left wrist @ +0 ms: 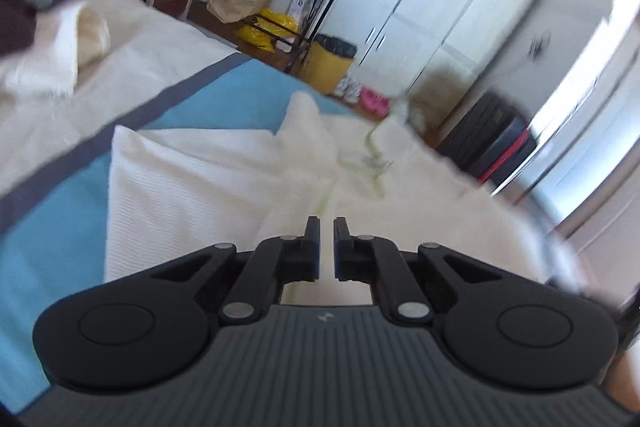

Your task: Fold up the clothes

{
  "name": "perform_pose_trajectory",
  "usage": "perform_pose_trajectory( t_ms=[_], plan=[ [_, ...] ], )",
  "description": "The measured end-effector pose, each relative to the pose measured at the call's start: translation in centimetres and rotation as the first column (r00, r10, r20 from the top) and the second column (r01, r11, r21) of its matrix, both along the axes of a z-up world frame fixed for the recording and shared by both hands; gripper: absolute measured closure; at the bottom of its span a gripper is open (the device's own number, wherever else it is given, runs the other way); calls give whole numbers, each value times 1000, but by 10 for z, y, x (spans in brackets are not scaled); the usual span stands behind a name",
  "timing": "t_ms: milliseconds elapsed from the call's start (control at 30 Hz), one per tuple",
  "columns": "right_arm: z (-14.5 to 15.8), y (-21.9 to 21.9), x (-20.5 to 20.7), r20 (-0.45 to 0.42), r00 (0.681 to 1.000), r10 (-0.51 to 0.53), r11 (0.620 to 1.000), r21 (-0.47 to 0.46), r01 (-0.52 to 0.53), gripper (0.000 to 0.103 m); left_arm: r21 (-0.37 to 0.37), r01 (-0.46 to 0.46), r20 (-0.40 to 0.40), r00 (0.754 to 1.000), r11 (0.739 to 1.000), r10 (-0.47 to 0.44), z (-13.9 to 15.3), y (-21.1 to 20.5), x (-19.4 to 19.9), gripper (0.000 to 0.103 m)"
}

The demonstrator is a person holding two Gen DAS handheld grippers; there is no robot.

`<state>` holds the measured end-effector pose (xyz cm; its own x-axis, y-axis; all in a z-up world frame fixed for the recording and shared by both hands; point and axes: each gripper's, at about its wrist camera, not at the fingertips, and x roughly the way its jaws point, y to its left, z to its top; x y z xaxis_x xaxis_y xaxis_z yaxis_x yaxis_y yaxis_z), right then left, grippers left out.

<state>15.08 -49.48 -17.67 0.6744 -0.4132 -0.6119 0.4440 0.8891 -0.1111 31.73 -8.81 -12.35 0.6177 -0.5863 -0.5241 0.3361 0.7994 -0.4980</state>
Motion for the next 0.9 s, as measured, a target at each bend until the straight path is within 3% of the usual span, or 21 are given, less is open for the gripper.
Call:
perform_pose_trajectory(
  t_ms=[33,100,167,200,233,267,300,333,367,433,500,533,567,600,633,700,800,900],
  plan=[
    [2,0,-2,11,1000,-8,1000,10,7,97,-21,-10,7,1000,1000,10,5,5,-1,94],
    [7,4,-7,54,999,0,999,39,-2,96,69,-61,52,997,996,58,8,10,-3,79],
    [13,7,-12,97,995,6,998,67,-13,87,82,-34,-13,999,996,35,-4,16,3,64],
    [15,7,-18,156,988,18,984,173,-46,87,79,-13,-55,998,997,18,-11,19,7,61],
    [17,7,-25,234,972,24,943,318,-100,85,48,13,-121,993,999,-7,-20,22,12,61],
    [15,8,-29,292,955,46,877,446,-178,85,19,27,-177,984,999,-23,-28,23,16,60],
    [10,11,-29,316,946,78,818,522,-242,84,-5,36,-225,974,999,-36,-36,23,19,58],
    [7,19,-25,300,947,112,807,528,-263,84,1,45,-258,965,999,-43,-43,21,23,55],
    [4,27,-21,270,952,145,816,512,-270,82,17,44,-268,963,999,-38,-49,17,25,48],
    [-2,41,-11,209,955,210,850,443,-284,80,47,32,-274,962,998,-18,-60,10,27,45],
    [-7,51,-3,174,951,256,863,401,-306,79,-29,-7,-258,966,1000,0,-62,10,28,39],
    [-10,52,0,173,947,272,851,415,-321,76,-81,4,-239,971,997,-23,-60,9,27,40],
    [-12,52,3,187,942,279,828,450,-335,67,-130,28,-214,975,991,-56,-57,7,26,49],
    [-14,51,3,210,937,279,804,483,-348,64,-154,48,-174,982,987,-75,-49,6,23,91],
    [-16,50,4,235,932,277,779,513,-361,57,-166,67,-128,988,984,-88,-39,4,19,98],
    [-19,52,5,271,923,273,737,558,-382,54,-214,-4,-21,1000,977,0,-14,16,3,99],
    [-19,55,4,278,924,261,738,560,-377,53,-233,-46,55,997,972,60,20,37,-15,99],
    [-17,54,2,277,929,246,754,548,-363,51,-144,-56,16,998,988,59,11,31,-15,99]
  ],
)
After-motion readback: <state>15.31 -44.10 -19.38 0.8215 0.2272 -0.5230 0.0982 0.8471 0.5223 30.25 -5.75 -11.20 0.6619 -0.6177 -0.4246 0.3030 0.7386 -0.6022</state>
